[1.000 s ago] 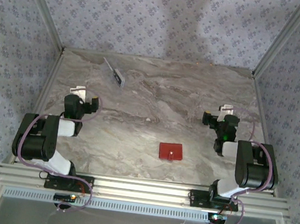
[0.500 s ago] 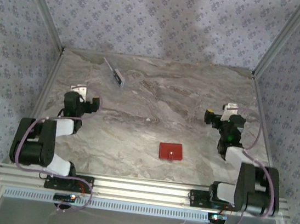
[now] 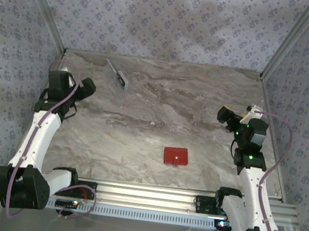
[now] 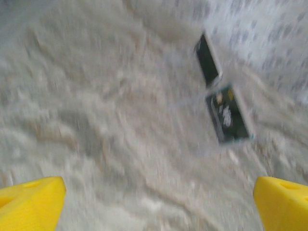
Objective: Put the credit cards into the card holder
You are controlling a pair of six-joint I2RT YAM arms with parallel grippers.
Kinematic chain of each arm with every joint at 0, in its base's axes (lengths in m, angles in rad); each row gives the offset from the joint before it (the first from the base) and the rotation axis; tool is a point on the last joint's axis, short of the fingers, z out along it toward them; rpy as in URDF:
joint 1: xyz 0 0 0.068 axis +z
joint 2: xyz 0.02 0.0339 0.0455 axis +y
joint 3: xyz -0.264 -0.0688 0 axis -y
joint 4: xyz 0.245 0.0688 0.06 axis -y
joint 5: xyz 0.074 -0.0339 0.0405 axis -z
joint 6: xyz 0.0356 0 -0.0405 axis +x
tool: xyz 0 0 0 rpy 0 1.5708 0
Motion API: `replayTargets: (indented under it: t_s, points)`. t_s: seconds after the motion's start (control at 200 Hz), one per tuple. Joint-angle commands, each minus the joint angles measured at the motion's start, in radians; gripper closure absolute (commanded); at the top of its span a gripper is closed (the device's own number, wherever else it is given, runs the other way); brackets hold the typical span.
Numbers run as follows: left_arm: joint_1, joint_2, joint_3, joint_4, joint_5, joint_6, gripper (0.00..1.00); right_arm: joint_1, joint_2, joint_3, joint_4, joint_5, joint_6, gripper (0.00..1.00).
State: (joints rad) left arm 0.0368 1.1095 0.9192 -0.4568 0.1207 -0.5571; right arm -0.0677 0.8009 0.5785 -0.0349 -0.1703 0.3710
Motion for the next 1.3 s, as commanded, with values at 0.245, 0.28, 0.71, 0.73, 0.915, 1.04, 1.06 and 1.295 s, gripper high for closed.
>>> replayTargets:
  t_s: [0.245, 0.28, 0.71, 0.73, 0.915, 1.04, 1.06, 1.295]
  points:
    - [-0.068, 0.035, -0.001, -0.027, 0.272, -0.052, 0.01, 0.288, 0.134, 0.139, -0.224, -0.035, -0.035, 0.03]
    - [-0.094, 0.060, 0.034, -0.035, 0.259, -0.054, 0.01, 0.323, 0.145, 0.146, -0.227, -0.009, -0.043, 0.03]
    - [-0.387, 0.578, 0.655, -0.216, -0.207, 0.007, 0.01, 0.416, 0.263, 0.198, -0.318, 0.103, -0.089, 0.03]
    - [-0.396, 0.609, 0.692, -0.255, -0.235, 0.010, 0.01, 0.416, 0.266, 0.202, -0.321, 0.099, -0.093, 0.03]
    - [-0.443, 0.841, 0.968, -0.461, -0.534, -0.034, 0.01, 0.414, 0.277, 0.242, -0.368, 0.090, -0.111, 0.02]
    - [-0.445, 0.906, 0.991, -0.453, -0.572, -0.061, 0.01, 0.412, 0.265, 0.241, -0.382, 0.077, -0.118, 0.02]
    - [-0.444, 0.916, 0.993, -0.449, -0.578, -0.064, 0.01, 0.412, 0.264, 0.240, -0.381, 0.077, -0.119, 0.01]
    - [-0.443, 1.032, 1.064, -0.377, -0.586, -0.042, 0.01, 0.410, 0.272, 0.239, -0.360, 0.042, -0.117, 0.01]
